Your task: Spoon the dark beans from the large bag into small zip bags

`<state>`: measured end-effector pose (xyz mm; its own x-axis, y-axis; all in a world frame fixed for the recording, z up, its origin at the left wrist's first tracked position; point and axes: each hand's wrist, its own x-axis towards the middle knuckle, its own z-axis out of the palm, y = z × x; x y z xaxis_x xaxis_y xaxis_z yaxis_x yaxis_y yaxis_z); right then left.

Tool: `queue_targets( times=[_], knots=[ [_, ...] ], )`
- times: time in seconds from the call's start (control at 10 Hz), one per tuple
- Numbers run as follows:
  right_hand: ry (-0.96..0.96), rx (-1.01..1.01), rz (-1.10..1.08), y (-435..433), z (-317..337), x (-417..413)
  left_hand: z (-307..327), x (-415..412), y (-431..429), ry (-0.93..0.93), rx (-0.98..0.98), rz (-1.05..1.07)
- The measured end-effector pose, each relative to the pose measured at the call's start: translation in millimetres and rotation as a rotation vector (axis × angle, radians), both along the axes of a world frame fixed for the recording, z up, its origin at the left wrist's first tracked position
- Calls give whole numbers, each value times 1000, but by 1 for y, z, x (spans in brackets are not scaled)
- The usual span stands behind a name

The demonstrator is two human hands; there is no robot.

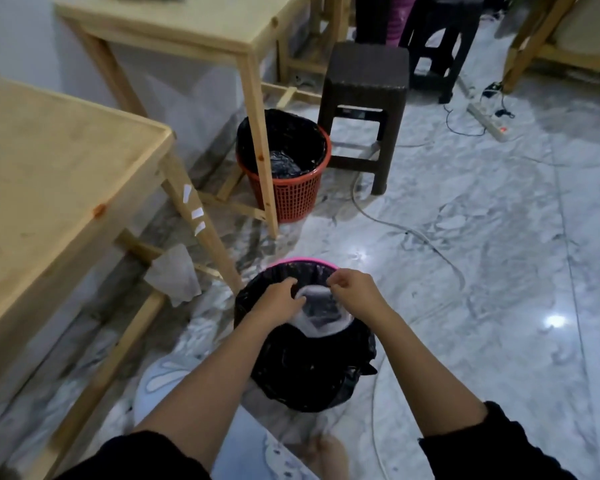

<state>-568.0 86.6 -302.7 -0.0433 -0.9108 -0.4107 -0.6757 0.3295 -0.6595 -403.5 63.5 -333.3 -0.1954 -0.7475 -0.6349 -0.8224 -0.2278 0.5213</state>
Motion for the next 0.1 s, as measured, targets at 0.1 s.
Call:
queue_targets(
  times=[0.1],
  knots=[
    [18,58,10,-1,-10,-1,-5,7,-5,-43,1,-33]
  ],
)
